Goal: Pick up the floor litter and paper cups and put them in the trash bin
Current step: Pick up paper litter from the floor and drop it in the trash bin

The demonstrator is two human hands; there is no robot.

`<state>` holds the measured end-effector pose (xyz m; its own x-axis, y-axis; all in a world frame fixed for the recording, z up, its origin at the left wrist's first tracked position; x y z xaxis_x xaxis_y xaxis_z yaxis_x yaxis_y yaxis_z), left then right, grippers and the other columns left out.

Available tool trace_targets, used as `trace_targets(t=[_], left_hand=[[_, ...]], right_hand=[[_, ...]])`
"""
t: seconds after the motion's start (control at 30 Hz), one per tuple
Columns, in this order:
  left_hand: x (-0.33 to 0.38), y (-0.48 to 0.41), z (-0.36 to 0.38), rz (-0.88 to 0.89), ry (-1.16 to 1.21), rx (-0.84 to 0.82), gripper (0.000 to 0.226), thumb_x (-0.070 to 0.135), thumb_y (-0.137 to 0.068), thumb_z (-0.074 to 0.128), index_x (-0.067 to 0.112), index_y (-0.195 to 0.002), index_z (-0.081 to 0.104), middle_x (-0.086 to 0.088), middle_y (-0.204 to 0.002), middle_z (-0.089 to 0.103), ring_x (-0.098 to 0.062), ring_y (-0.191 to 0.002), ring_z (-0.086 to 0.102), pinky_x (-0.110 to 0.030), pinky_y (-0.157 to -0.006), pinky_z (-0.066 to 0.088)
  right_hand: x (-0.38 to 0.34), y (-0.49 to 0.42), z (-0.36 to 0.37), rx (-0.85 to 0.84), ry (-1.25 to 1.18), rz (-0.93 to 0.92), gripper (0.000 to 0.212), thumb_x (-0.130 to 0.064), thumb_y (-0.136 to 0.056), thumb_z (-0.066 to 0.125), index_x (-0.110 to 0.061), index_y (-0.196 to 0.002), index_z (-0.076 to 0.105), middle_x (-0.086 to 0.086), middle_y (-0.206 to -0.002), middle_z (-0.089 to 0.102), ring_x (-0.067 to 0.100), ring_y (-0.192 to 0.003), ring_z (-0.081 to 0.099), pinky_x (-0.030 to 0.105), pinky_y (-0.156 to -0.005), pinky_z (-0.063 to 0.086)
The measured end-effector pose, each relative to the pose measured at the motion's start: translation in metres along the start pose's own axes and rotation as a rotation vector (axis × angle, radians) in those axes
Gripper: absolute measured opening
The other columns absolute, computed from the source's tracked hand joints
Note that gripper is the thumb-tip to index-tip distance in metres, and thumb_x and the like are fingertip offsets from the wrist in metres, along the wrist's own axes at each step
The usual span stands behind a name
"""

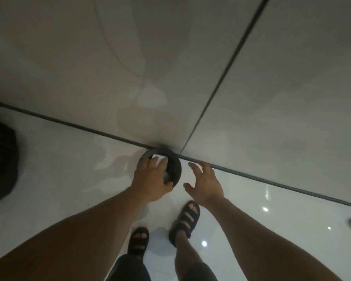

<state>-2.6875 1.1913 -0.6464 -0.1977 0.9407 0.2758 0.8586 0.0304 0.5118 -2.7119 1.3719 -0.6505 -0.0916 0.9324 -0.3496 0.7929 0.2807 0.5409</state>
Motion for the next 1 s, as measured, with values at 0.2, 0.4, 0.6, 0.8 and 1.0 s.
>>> trace_targets(t=[0.2, 0.4, 0.6, 0.8, 1.0], left_hand=[[0.087, 0.066, -0.067, 0.195, -0.118, -0.013, 0.083, 0.06, -0.082, 0.05, 0.029, -0.15, 0.013, -0.005, -0.158, 0.013, -0.03, -0.144, 0.007, -0.053, -0.112, 0.022], [0.177, 0.137, -0.116, 0.389, -0.165, -0.023, 0.085, 0.063, -0.083, 0.046, 0.033, -0.151, 0.005, 0.001, -0.16, 0.001, -0.027, -0.146, -0.003, -0.05, -0.115, 0.013], [0.274, 0.194, -0.12, 0.548, -0.283, -0.05, 0.085, 0.063, -0.082, 0.047, 0.033, -0.151, 0.007, 0.0, -0.16, 0.003, -0.027, -0.145, -0.001, -0.051, -0.114, 0.015], [0.403, 0.265, -0.08, 0.708, -0.333, -0.054, 0.084, 0.06, -0.082, 0.05, 0.032, -0.151, 0.011, 0.001, -0.158, 0.01, -0.025, -0.144, 0.005, -0.048, -0.113, 0.019], [0.54, 0.342, -0.006, 0.853, -0.344, -0.093, 0.082, 0.058, -0.082, 0.053, 0.031, -0.15, 0.014, 0.0, -0.157, 0.014, -0.024, -0.143, 0.01, -0.045, -0.112, 0.023]], right_hand=[[0.018, 0.128, -0.083, 0.227, -0.107, 0.202, 0.071, -0.048, -0.09, 0.058, -0.034, -0.151, 0.023, 0.0, -0.159, 0.015, 0.022, -0.145, 0.02, 0.039, -0.108, 0.039], [0.037, 0.261, -0.12, 0.416, -0.195, 0.38, 0.07, -0.048, -0.089, 0.057, -0.033, -0.15, 0.026, 0.0, -0.156, 0.019, 0.021, -0.14, 0.025, 0.035, -0.103, 0.043], [0.081, 0.364, -0.132, 0.527, -0.297, 0.534, 0.072, -0.049, -0.089, 0.056, -0.036, -0.151, 0.021, -0.001, -0.158, 0.014, 0.02, -0.143, 0.021, 0.035, -0.103, 0.042], [0.167, 0.471, -0.134, 0.651, -0.364, 0.651, 0.073, -0.048, -0.089, 0.057, -0.035, -0.151, 0.022, -0.002, -0.158, 0.015, 0.02, -0.142, 0.023, 0.034, -0.104, 0.04], [0.275, 0.589, -0.121, 0.681, -0.394, 0.79, 0.072, -0.048, -0.089, 0.056, -0.036, -0.151, 0.022, -0.002, -0.158, 0.014, 0.02, -0.142, 0.023, 0.035, -0.105, 0.04]])
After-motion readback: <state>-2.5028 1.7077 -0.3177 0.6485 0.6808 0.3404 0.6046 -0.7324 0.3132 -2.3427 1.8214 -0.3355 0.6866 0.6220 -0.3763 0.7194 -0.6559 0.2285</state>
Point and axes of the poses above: each hand's wrist, its own y-axis away from the middle knuckle, its own z-axis out of the palm, x = y × z, the point moved 4 cm from there along -y, towards the middle knuckle
